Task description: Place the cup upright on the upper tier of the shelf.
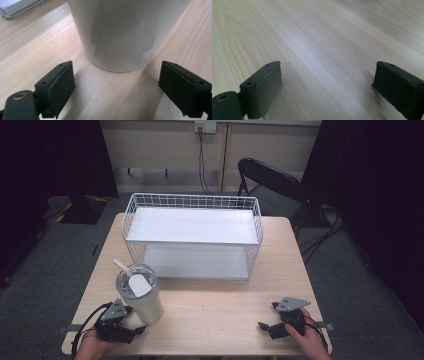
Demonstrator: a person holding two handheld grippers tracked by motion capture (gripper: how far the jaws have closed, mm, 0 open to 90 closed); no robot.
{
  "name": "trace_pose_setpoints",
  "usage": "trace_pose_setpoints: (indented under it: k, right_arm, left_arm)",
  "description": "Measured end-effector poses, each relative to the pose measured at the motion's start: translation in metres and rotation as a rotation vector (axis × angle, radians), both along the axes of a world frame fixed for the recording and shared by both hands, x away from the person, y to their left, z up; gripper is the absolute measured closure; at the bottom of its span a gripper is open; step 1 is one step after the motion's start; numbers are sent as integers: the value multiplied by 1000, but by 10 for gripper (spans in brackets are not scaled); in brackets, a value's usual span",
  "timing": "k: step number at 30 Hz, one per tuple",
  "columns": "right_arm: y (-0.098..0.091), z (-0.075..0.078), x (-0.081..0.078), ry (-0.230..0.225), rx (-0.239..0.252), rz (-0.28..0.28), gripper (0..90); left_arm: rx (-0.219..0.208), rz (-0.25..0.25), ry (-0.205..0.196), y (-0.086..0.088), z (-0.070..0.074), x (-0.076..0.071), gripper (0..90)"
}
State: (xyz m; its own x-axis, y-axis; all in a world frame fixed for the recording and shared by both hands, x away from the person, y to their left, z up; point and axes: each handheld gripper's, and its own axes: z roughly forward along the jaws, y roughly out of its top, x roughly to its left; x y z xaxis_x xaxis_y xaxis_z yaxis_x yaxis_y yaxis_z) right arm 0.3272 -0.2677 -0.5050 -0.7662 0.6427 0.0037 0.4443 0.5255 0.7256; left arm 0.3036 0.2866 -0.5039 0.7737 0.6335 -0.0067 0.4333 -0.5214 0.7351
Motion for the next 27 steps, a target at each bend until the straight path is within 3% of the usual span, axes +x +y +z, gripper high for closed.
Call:
trace_pose_setpoints:
  k: [5,12,17,21,27]
  right_arm:
    - [0,0,0,0,0,0,76]
    - [0,0,0,0,0,0,76]
    - [0,0,0,0,0,0,76]
    - [0,0,0,1,0,0,76]
    - [0,0,0,-1,0,0,76]
  left_arm:
    - [0,5,1,0,0,0,120]
    - [11,58,12,0,-1,2,51]
    - [-1,94,6,3,0,2,107]
    - [14,111,5,6,4,0,158]
    - [-61,108,-53,11,17,-5,155]
